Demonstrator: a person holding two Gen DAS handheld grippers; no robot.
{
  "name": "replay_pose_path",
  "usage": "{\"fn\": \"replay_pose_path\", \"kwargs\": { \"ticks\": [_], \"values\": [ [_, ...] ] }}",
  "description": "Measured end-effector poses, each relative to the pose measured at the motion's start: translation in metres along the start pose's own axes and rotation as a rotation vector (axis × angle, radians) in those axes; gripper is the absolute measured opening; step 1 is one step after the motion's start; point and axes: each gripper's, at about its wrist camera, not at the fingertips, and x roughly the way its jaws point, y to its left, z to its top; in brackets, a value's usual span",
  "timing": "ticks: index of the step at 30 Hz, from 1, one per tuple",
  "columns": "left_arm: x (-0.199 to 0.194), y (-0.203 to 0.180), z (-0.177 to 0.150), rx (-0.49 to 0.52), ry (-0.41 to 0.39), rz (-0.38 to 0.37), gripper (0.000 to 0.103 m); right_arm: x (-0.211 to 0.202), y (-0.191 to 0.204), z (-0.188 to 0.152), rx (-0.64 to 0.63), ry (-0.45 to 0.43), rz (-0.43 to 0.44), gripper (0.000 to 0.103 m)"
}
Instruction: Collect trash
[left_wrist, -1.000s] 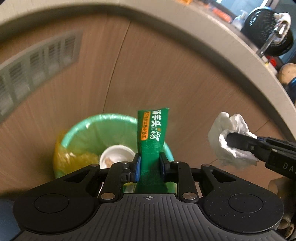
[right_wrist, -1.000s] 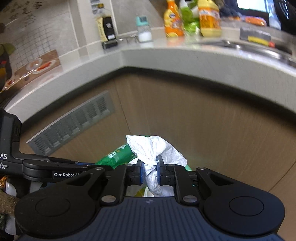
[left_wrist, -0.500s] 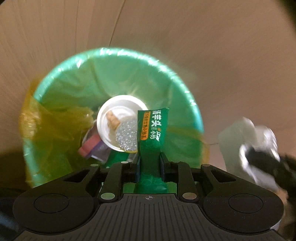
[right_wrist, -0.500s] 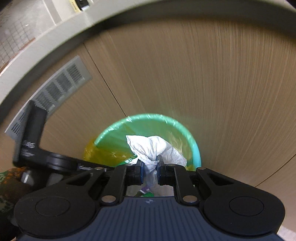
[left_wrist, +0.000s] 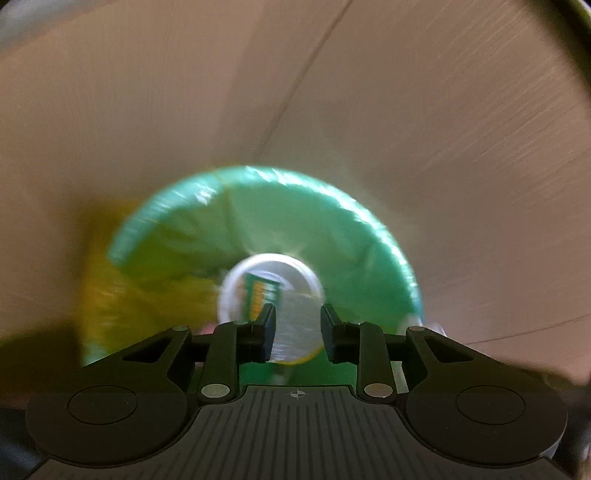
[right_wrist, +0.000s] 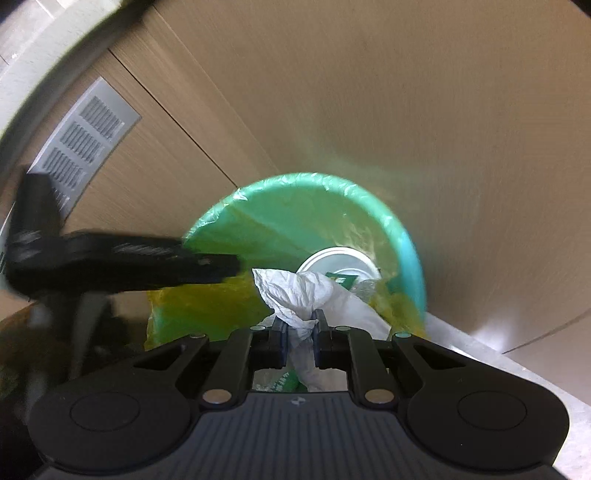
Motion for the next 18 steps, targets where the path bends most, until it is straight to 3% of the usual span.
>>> {"fn": "replay_pose_path", "kwargs": {
  "ticks": [4,11,13,15,18],
  "values": [
    [-0.015,-0.002,-0.006,0.078,-0.013,0.073,0.030,0.052,0.005,0.023,-0.008,0.047,-0.024,0.013],
    [-0.024,0.010,-0.014,0.095,-0.025,0.069,0.030,0.116,0.014,0.035,-0.034,0.123,-0.113,0.016],
    [-0.026,0.016,-0.015,0.092,-0.024,0.059,0.030,0.121,0.011,0.037,-0.003,0.137,-0.113,0.037],
    [-0.032,0.024,-0.018,0.076,-0.025,0.051,0.030,0.118,0.008,0.040,0.035,0.120,-0.103,0.052],
    [-0.043,0.032,-0.020,0.058,-0.057,0.043,0.030,0.107,0.012,0.043,0.054,0.082,-0.116,0.054]
  ]
}}
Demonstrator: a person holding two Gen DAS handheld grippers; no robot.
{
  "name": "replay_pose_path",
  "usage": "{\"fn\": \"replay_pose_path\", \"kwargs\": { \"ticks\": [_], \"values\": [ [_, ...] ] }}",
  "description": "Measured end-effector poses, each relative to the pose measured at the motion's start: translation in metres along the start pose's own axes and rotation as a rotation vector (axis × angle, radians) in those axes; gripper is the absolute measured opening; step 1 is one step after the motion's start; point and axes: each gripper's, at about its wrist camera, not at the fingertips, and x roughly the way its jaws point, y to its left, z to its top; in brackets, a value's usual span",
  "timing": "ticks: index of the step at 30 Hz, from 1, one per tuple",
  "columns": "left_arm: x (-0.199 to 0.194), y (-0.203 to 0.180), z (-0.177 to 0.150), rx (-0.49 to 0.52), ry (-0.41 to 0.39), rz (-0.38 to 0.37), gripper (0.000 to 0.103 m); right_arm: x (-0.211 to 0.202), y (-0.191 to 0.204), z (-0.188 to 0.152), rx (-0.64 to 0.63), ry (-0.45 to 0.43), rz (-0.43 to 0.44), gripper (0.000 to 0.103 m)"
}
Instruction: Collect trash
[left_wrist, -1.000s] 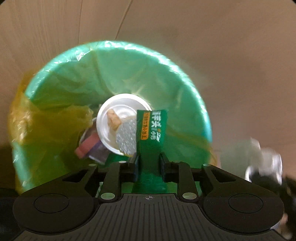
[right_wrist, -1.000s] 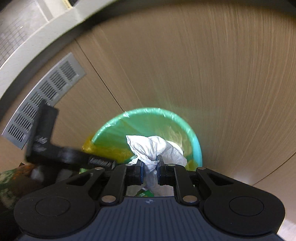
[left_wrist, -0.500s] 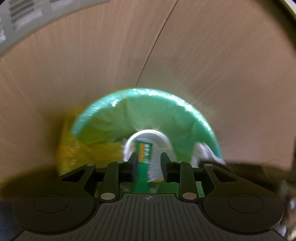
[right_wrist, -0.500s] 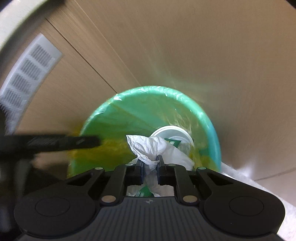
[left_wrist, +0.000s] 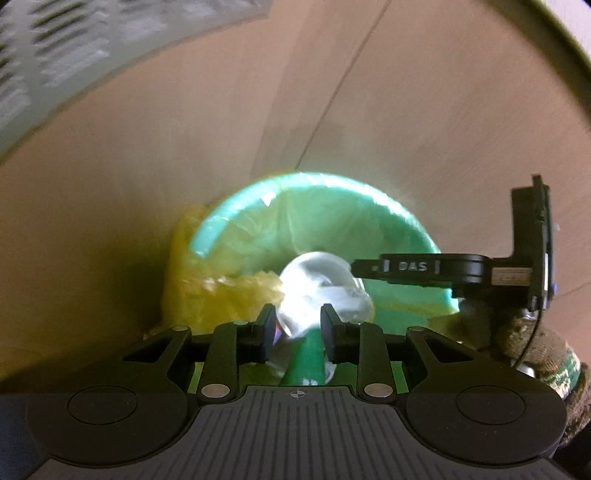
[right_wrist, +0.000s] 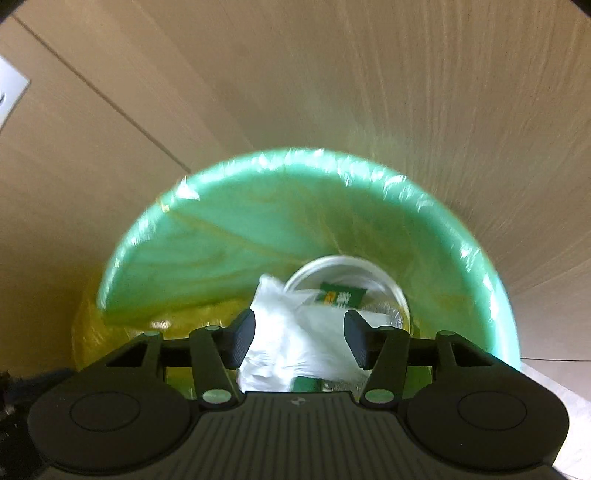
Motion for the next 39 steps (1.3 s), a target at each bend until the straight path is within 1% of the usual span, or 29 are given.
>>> {"fn": "replay_pose_path", "kwargs": {
  "ticks": [4,8,11,14,15,16,18,19,20,21,22,23,24,25,26,28,31,32,34,36,39],
  "values": [
    [-0.032,0.007,-0.005,-0.016,-0.084,-0.028,0.030,-0.035,0.004,-0.007,0.028,-0.053,0.004,0.054],
    [-0.080,0.003,-0.019,0.011,-0.199,-0.083,0.030,-0.082,0.024,-0.024,-0.007,-0.144,-0.020,0.054],
    [-0.134,-0.004,-0.041,0.082,-0.354,-0.135,0.030,-0.128,0.044,-0.043,-0.056,-0.239,-0.010,0.054],
    [-0.197,-0.010,-0.061,0.131,-0.561,-0.141,0.030,-0.179,0.078,-0.067,-0.144,-0.365,0.018,0.058],
    [-0.220,-0.012,-0.068,0.145,-0.644,-0.130,0.030,-0.196,0.090,-0.075,-0.179,-0.410,0.028,0.062],
    [-0.237,-0.013,-0.073,0.159,-0.705,-0.112,0.030,-0.216,0.107,-0.086,-0.224,-0.467,0.042,0.065],
    [-0.271,-0.016,-0.086,0.197,-0.835,-0.050,0.030,-0.247,0.133,-0.102,-0.296,-0.561,0.071,0.069],
    [-0.287,-0.019,-0.090,0.219,-0.885,-0.015,0.030,-0.266,0.149,-0.112,-0.332,-0.622,0.090,0.072],
    [-0.299,-0.022,-0.095,0.234,-0.916,0.011,0.030,-0.280,0.161,-0.119,-0.357,-0.676,0.106,0.074],
    [-0.310,-0.024,-0.099,0.239,-0.941,0.038,0.030,-0.294,0.171,-0.126,-0.377,-0.728,0.121,0.080],
    [-0.320,-0.025,-0.105,0.229,-0.961,0.058,0.028,-0.306,0.182,-0.133,-0.391,-0.787,0.131,0.084],
    [-0.328,-0.023,-0.112,0.208,-0.981,0.071,0.025,-0.316,0.191,-0.138,-0.399,-0.845,0.133,0.087],
    [-0.336,-0.021,-0.119,0.174,-0.999,0.085,0.023,-0.328,0.199,-0.141,-0.406,-0.887,0.127,0.091],
    [-0.339,-0.020,-0.125,0.148,-1.003,0.100,0.022,-0.336,0.208,-0.143,-0.414,-0.914,0.110,0.094],
    [-0.341,-0.020,-0.130,0.131,-0.998,0.123,0.022,-0.342,0.216,-0.143,-0.422,-0.924,0.089,0.095],
    [-0.344,-0.021,-0.137,0.119,-0.997,0.176,0.022,-0.347,0.226,-0.143,-0.447,-0.918,0.077,0.095],
    [-0.349,-0.022,-0.144,0.105,-1.000,0.288,0.022,-0.349,0.232,-0.150,-0.475,-0.899,0.059,0.095],
    [-0.350,-0.018,-0.145,0.103,-0.995,0.305,0.022,-0.348,0.232,-0.157,-0.475,-0.898,0.054,0.095],
    [-0.346,-0.018,-0.143,0.103,-0.973,0.293,0.022,-0.343,0.233,-0.158,-0.476,-0.882,0.040,0.095],
    [-0.344,-0.018,-0.143,0.106,-0.947,0.274,0.022,-0.333,0.232,-0.159,-0.470,-0.859,0.045,0.095],
    [-0.338,-0.020,-0.144,0.114,-0.922,0.273,0.022,-0.326,0.229,-0.159,-0.465,-0.840,0.049,0.095]
  ]
}}
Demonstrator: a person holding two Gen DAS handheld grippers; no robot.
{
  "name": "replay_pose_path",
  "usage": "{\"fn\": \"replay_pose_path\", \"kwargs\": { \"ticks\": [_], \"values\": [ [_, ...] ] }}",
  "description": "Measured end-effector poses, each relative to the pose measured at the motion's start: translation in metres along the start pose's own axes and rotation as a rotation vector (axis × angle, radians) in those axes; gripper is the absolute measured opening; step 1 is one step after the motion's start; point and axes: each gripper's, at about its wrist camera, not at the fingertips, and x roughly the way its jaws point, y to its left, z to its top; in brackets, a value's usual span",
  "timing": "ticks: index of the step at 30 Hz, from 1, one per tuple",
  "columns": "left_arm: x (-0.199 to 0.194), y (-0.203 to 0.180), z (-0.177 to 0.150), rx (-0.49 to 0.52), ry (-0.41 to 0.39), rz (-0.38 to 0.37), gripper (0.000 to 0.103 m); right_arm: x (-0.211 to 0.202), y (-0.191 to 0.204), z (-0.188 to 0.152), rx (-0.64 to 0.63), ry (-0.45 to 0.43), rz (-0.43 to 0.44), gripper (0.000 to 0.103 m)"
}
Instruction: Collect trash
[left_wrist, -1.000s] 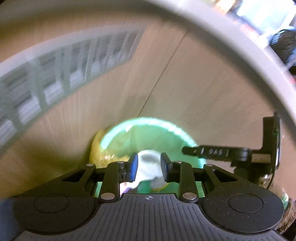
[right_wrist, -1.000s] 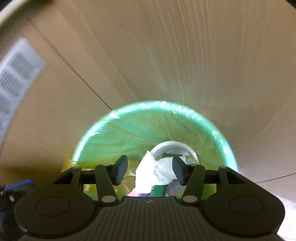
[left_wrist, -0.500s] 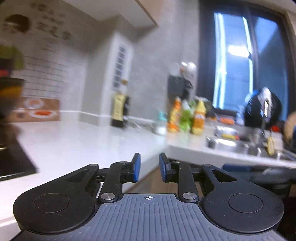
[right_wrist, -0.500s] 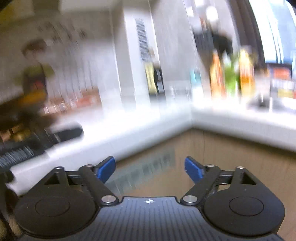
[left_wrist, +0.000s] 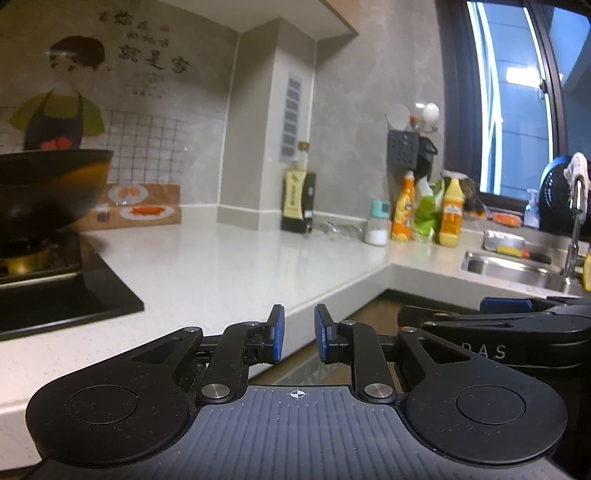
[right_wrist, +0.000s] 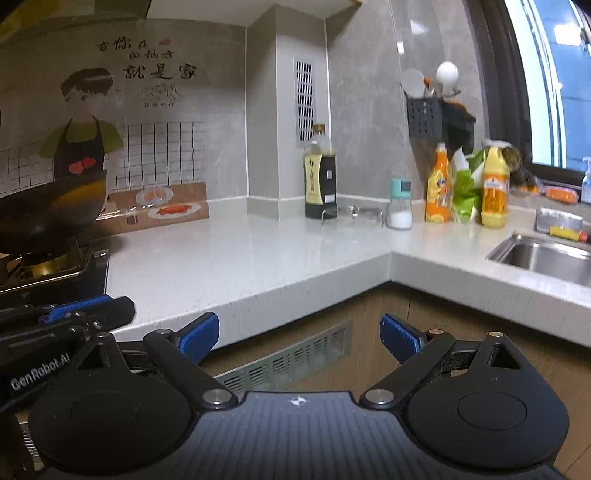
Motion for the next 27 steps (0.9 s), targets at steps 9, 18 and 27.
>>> {"fn": "replay_pose_path", "kwargs": {
  "ticks": [9,18,27],
  "values": [
    [0.010,0.002,-0.007,0.000,0.045,-0.011,0.022,0.006,-0.005,-0.004,0.011,0.018,-0.014,0.095],
    [0.013,0.005,-0.009,-0.005,0.070,-0.002,0.022,0.009,-0.001,-0.007,0.004,0.034,-0.020,0.095],
    [0.014,0.004,-0.010,0.001,0.079,-0.009,0.021,0.010,-0.003,-0.009,0.010,0.044,-0.024,0.095]
  ]
}}
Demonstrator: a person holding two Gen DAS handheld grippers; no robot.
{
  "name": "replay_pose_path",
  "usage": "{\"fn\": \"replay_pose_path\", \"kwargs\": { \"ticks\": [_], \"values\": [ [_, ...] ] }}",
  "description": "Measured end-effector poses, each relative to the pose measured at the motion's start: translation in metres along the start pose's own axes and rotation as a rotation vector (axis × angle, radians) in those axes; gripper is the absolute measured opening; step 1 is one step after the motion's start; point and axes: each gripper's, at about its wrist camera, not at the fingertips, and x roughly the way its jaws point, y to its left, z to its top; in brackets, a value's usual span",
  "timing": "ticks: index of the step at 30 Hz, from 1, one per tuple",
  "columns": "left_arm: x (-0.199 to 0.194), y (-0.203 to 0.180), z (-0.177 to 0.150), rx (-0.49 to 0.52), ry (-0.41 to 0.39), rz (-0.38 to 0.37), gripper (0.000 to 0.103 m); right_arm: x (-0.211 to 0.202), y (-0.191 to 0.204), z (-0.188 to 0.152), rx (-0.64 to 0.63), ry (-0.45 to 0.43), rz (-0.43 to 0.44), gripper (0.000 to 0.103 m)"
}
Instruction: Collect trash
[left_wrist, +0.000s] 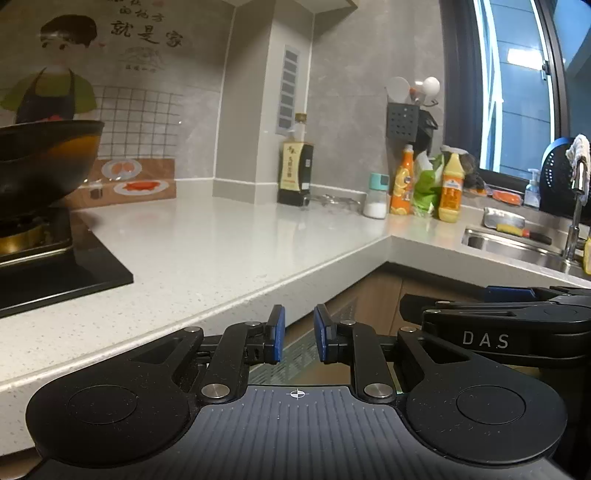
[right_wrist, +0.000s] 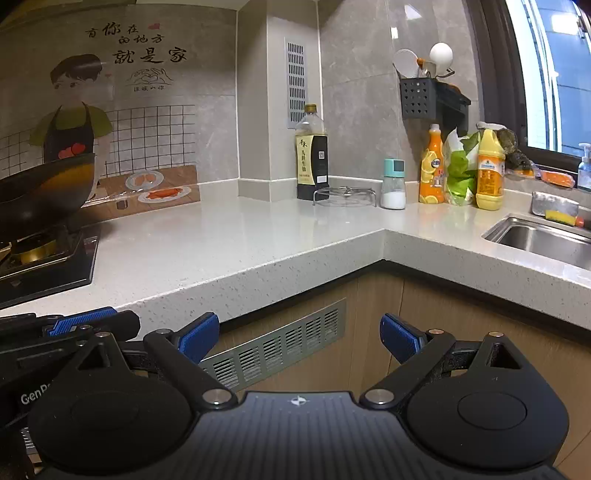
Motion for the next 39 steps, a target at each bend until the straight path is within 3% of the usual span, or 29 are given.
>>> {"fn": "replay_pose_path", "kwargs": {
  "ticks": [39],
  "values": [
    [-0.0006,0.0017,0.0015,-0.021,-0.042,0.003,0.021,0.0011,-0.0009,-0.0087,-0.009,0.019,0.013,0.095]
  ]
}}
